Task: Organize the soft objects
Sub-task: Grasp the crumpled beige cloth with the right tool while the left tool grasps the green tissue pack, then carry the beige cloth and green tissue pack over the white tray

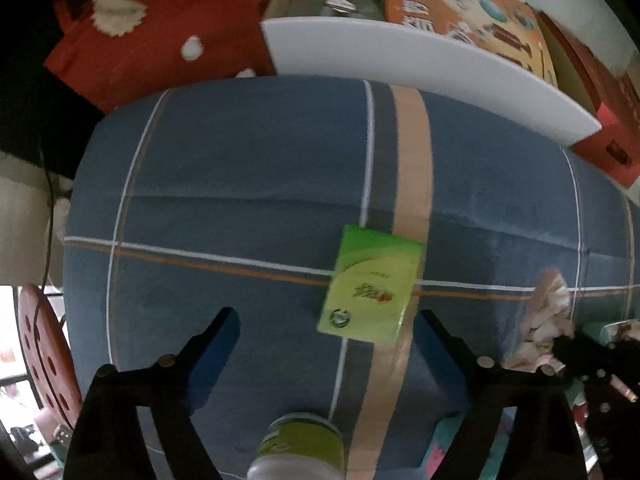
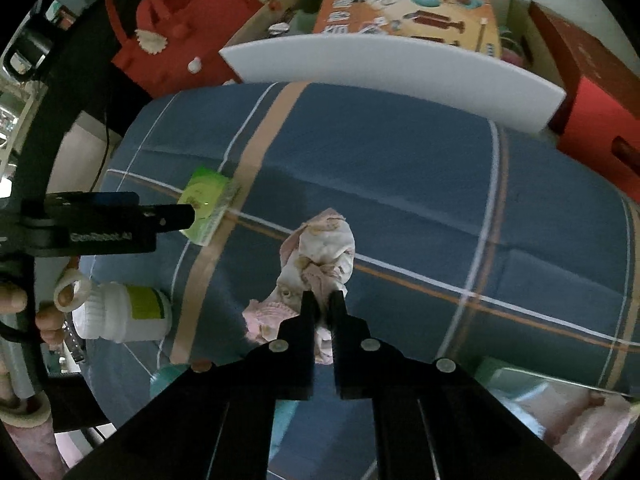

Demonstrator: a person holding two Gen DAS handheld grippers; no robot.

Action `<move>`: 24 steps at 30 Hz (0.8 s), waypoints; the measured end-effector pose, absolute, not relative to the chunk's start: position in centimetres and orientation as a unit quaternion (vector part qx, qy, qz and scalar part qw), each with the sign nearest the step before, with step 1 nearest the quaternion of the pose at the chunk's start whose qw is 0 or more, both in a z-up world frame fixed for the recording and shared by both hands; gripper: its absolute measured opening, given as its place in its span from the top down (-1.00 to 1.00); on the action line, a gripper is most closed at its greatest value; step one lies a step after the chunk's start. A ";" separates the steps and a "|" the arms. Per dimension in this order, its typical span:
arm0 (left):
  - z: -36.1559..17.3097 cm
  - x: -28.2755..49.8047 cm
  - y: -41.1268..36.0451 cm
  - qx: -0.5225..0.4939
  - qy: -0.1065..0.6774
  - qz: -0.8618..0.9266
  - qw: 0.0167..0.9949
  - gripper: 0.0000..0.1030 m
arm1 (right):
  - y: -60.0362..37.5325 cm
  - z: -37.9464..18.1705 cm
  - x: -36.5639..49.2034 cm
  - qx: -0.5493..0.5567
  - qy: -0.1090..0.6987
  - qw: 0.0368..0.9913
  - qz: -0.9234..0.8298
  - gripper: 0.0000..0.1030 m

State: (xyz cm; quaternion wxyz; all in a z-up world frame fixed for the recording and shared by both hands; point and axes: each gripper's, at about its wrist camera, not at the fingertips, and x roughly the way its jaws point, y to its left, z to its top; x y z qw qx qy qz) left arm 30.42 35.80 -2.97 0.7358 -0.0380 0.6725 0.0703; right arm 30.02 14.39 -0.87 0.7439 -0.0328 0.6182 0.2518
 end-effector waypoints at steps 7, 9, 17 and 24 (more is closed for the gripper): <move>-4.4 31.5 34.9 -0.030 0.682 0.070 0.727 -0.50 | 12.1 -0.8 30.3 -0.024 0.621 0.746 0.240 0.88; -4.7 31.7 34.6 -0.026 0.683 0.071 0.726 -0.45 | 11.8 -1.1 30.4 -0.022 0.621 0.747 0.237 0.88; -5.5 32.5 33.8 -0.024 0.688 0.068 0.722 -0.05 | 10.6 -1.3 30.3 -0.012 0.620 0.747 0.237 0.88; -2.4 30.5 32.8 -0.034 0.664 0.079 0.742 -0.04 | 10.2 -0.3 29.4 -0.001 0.609 0.754 0.244 0.88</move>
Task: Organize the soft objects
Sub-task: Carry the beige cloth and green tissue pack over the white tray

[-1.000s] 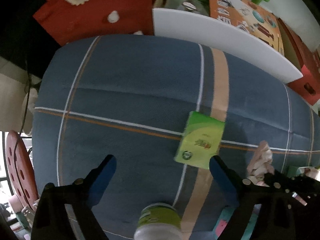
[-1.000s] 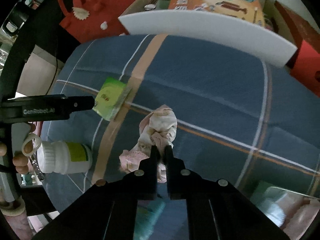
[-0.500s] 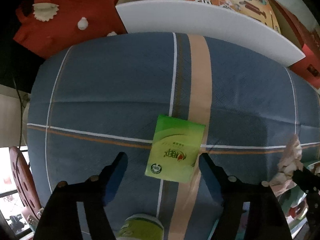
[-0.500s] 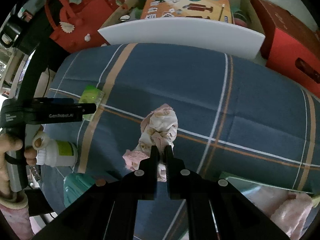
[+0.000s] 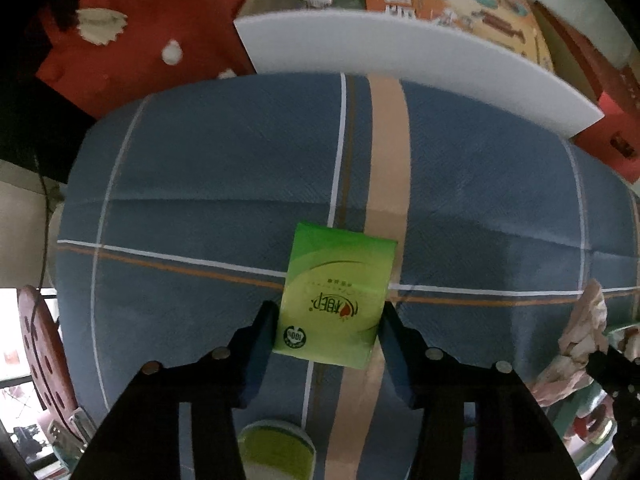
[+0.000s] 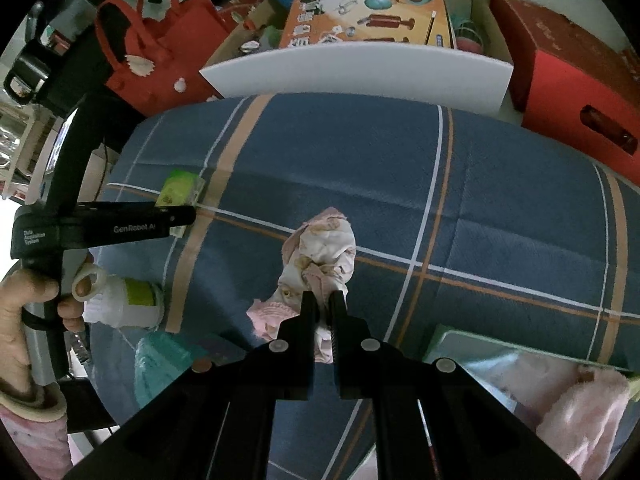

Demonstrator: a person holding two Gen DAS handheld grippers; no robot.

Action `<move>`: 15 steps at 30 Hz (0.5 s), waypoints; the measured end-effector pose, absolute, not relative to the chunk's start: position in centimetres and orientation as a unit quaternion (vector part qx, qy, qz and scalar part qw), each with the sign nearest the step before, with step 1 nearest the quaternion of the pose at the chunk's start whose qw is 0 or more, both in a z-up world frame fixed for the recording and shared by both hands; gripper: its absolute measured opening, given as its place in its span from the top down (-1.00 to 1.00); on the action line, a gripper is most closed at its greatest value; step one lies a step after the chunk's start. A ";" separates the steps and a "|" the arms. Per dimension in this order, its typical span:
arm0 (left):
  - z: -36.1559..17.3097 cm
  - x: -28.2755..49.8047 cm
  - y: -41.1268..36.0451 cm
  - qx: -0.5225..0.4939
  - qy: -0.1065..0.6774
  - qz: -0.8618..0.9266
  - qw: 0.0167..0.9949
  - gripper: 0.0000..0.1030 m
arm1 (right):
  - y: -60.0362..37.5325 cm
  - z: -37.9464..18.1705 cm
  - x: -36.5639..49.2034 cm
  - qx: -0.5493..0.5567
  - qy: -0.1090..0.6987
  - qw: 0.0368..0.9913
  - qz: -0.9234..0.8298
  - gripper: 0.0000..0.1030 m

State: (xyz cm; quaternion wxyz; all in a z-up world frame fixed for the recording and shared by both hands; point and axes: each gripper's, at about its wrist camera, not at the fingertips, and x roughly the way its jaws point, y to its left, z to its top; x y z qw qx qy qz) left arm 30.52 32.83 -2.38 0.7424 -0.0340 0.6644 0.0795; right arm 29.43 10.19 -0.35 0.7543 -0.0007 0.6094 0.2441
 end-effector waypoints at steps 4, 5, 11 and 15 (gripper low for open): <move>0.7 28.6 32.0 -0.041 0.637 0.064 0.767 -0.04 | 9.8 1.6 27.7 0.006 0.596 0.763 0.252 0.88; 1.4 27.9 31.7 -0.042 0.630 0.058 0.773 -0.04 | 9.7 2.0 27.3 0.006 0.591 0.765 0.254 0.88; 6.0 23.3 30.0 -0.066 0.580 0.037 0.811 -0.04 | 8.9 5.4 23.3 0.000 0.553 0.794 0.251 0.88; 7.8 21.0 29.4 -0.049 0.550 0.038 0.833 -0.04 | 8.0 7.3 21.0 -0.007 0.528 0.816 0.235 0.88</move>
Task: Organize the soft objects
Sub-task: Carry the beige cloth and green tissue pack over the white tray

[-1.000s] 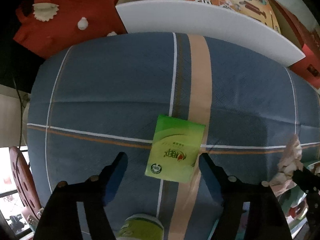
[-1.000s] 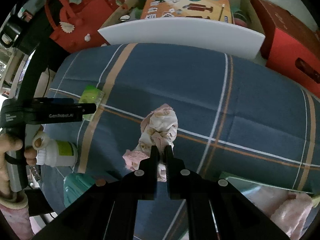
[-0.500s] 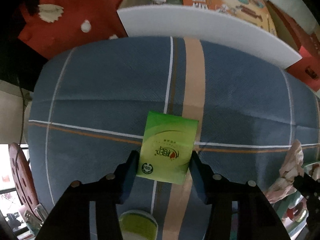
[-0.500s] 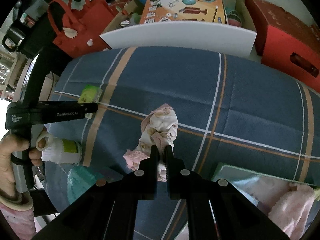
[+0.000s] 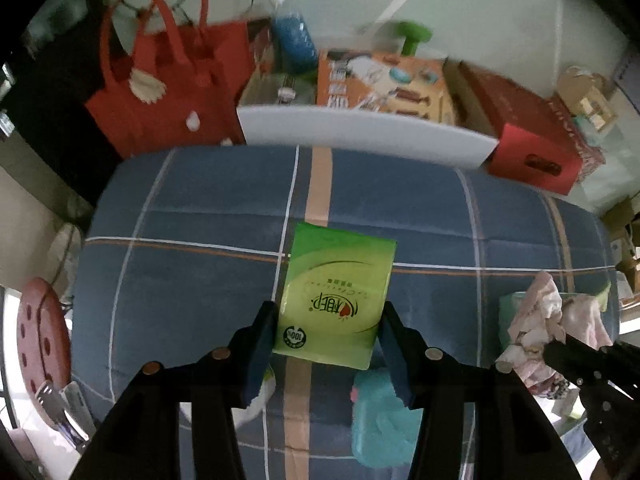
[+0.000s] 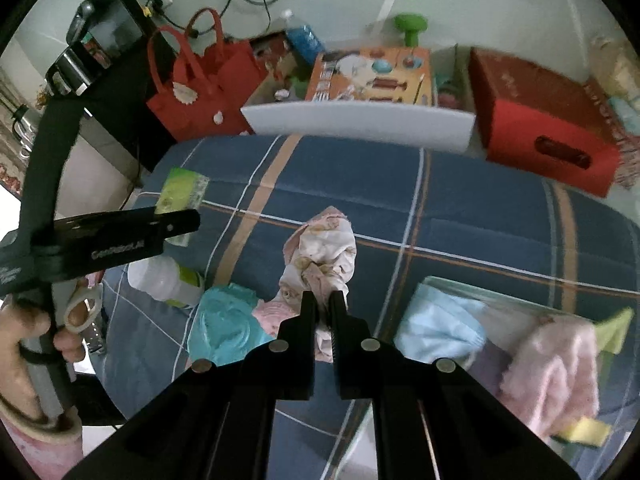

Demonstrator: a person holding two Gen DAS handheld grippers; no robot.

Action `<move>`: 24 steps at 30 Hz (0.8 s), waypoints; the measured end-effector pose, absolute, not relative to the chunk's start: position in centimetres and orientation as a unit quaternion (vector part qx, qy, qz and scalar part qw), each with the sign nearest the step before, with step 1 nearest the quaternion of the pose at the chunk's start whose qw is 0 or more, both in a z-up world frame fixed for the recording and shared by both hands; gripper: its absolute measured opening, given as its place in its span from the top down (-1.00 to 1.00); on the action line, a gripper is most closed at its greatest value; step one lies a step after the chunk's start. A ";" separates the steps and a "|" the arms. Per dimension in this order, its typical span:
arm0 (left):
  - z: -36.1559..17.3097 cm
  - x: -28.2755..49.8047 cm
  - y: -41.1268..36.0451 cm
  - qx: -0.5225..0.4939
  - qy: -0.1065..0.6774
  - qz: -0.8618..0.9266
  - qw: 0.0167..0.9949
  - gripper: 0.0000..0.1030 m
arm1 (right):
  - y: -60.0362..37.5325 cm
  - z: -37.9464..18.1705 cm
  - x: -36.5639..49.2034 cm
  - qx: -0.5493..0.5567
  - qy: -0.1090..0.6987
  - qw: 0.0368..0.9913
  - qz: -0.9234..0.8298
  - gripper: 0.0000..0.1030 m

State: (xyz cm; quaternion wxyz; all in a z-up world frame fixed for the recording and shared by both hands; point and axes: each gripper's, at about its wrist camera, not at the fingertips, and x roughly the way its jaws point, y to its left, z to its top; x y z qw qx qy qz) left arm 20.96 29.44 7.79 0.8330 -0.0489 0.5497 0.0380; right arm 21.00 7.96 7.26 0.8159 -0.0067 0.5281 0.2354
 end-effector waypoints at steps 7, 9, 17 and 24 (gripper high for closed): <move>9.6 16.5 27.1 -0.065 0.502 0.013 0.862 -0.04 | 5.7 9.2 17.0 0.009 0.487 0.849 0.203 0.88; 9.4 15.3 26.2 -0.071 0.498 0.007 0.865 -0.04 | 4.7 9.4 15.8 0.025 0.475 0.856 0.200 0.88; 8.4 11.2 21.5 -0.071 0.482 -0.012 0.873 -0.04 | 0.6 9.4 11.7 0.073 0.440 0.883 0.145 0.88; 7.9 8.8 18.2 -0.068 0.472 -0.033 0.878 -0.04 | -3.1 8.7 9.1 0.120 0.426 0.892 0.098 0.87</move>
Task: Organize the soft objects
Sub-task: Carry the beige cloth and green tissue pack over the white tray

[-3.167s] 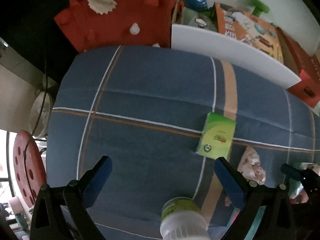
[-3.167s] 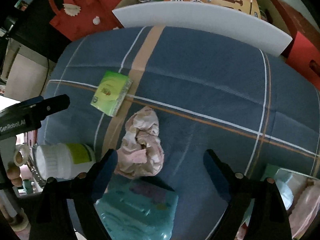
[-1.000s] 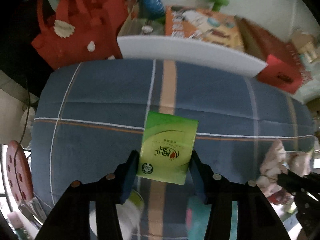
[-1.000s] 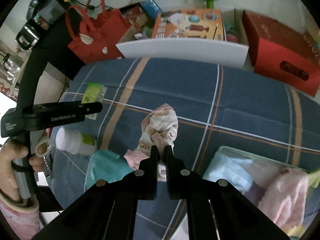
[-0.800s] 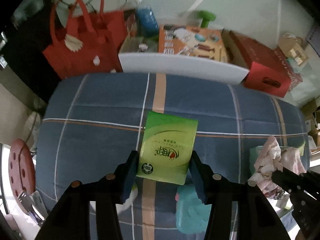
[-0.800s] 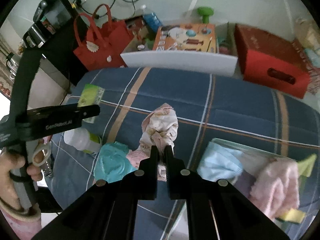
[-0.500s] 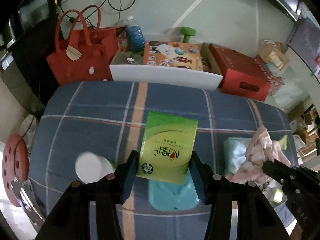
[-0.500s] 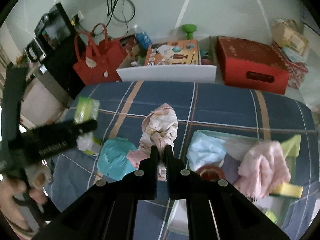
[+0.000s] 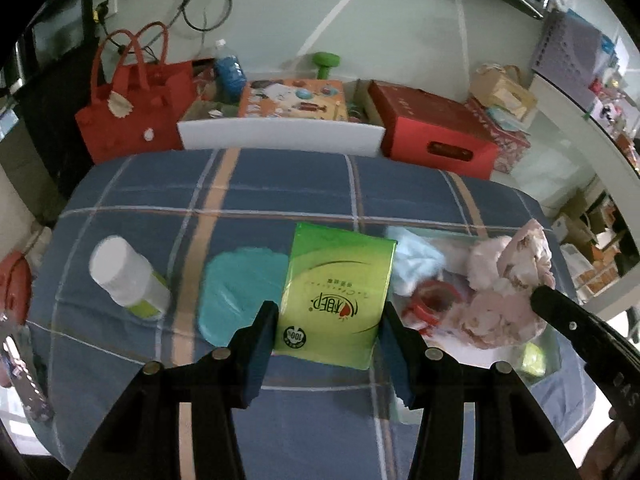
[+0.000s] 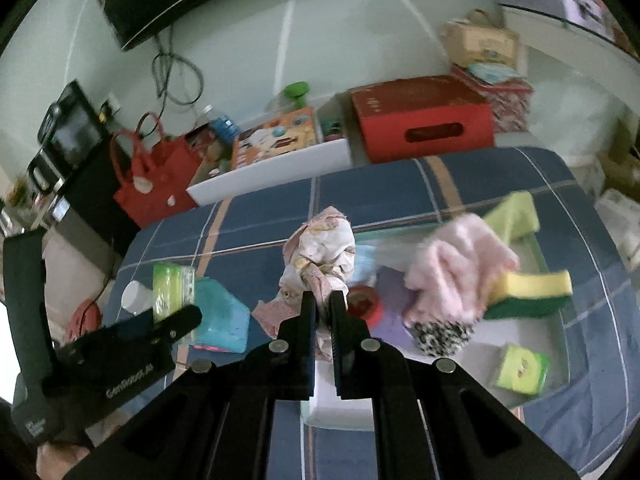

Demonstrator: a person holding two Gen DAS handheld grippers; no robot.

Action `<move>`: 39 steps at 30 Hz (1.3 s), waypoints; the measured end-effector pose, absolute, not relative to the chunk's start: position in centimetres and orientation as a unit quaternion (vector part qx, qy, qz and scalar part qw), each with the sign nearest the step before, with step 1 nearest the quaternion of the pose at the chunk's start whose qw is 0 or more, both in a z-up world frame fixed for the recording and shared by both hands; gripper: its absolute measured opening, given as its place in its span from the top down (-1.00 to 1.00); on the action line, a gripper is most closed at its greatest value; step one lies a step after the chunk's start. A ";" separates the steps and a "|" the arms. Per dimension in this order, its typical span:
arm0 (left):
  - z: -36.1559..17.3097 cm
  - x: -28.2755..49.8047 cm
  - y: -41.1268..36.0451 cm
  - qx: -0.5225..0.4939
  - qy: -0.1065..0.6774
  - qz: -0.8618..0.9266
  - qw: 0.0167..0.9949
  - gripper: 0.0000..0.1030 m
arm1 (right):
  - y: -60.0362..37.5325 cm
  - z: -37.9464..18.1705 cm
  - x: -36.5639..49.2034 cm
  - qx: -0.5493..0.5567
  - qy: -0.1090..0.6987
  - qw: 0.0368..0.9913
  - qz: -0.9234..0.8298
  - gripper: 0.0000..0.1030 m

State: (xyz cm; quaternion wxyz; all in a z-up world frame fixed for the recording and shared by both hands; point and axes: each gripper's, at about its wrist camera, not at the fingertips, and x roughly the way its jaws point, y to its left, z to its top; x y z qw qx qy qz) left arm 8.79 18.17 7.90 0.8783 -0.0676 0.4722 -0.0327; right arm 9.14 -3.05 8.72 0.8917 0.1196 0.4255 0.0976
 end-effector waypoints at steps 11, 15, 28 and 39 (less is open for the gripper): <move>6.9 8.0 13.1 -0.027 0.472 -0.061 0.879 -0.04 | -7.2 7.5 7.7 0.133 0.418 0.897 0.049 0.87; 6.1 8.1 11.7 -0.017 0.479 -0.066 0.875 -0.04 | -8.5 7.4 7.3 0.135 0.415 0.899 0.028 0.87; 5.2 9.0 6.7 0.016 0.484 -0.103 0.869 -0.04 | -13.2 6.7 6.7 0.148 0.418 0.895 -0.050 0.87; 1.5 9.3 4.4 0.032 0.516 -0.120 0.847 -0.04 | -13.5 4.7 7.6 0.144 0.451 0.879 -0.056 0.87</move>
